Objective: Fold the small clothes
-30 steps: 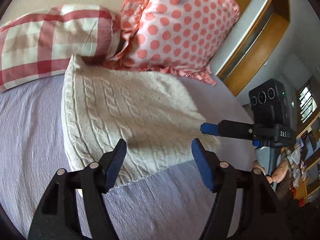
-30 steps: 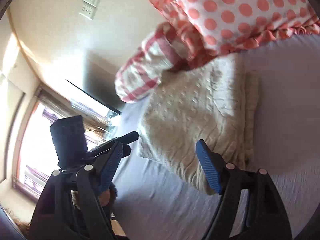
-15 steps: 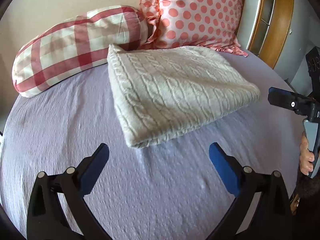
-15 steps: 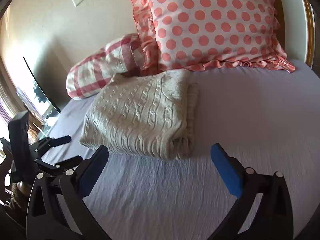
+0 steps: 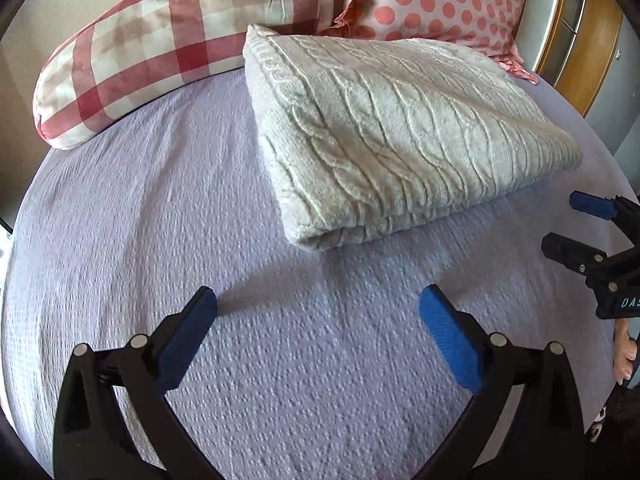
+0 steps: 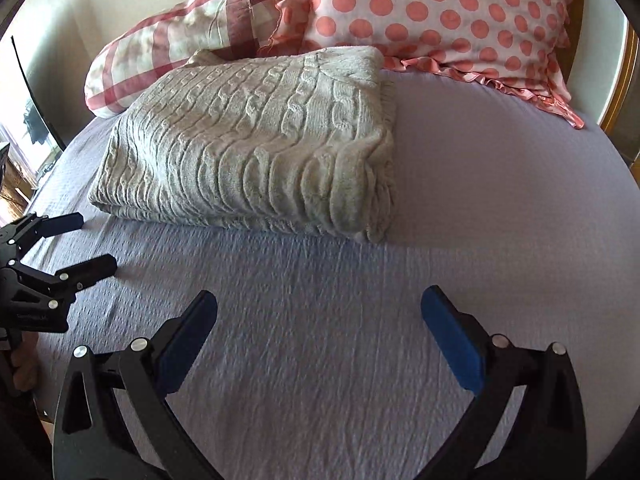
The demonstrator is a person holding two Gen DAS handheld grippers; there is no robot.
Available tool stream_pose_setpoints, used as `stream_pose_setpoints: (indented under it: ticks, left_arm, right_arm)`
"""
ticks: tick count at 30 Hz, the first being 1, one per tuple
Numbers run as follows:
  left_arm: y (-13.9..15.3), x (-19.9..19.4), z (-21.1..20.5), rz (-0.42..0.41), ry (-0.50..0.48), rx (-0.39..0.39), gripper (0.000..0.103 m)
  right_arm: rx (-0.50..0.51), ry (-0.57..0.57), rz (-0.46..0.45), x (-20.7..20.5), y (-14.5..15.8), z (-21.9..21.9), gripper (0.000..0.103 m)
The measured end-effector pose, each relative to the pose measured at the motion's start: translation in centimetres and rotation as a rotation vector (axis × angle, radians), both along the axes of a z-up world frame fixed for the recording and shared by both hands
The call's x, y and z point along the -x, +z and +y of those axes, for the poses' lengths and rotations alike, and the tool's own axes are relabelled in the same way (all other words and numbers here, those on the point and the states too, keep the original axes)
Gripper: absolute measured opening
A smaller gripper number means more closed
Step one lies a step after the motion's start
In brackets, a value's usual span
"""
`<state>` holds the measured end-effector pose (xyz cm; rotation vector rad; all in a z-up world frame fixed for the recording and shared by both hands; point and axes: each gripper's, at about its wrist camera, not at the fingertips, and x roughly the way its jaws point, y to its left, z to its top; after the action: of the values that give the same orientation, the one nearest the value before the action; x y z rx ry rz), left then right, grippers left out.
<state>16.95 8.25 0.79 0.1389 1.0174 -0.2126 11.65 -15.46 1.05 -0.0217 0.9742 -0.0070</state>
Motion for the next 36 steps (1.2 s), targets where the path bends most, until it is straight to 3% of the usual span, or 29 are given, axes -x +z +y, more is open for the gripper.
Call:
stream_pose_setpoints:
  ticks: [36]
  left_arm:
    - [0.05, 0.29, -0.18, -0.019, 0.006, 0.002, 0.101]
  right_arm:
    - [0.023, -0.001, 0.005, -0.12, -0.01, 0.50, 0.102]
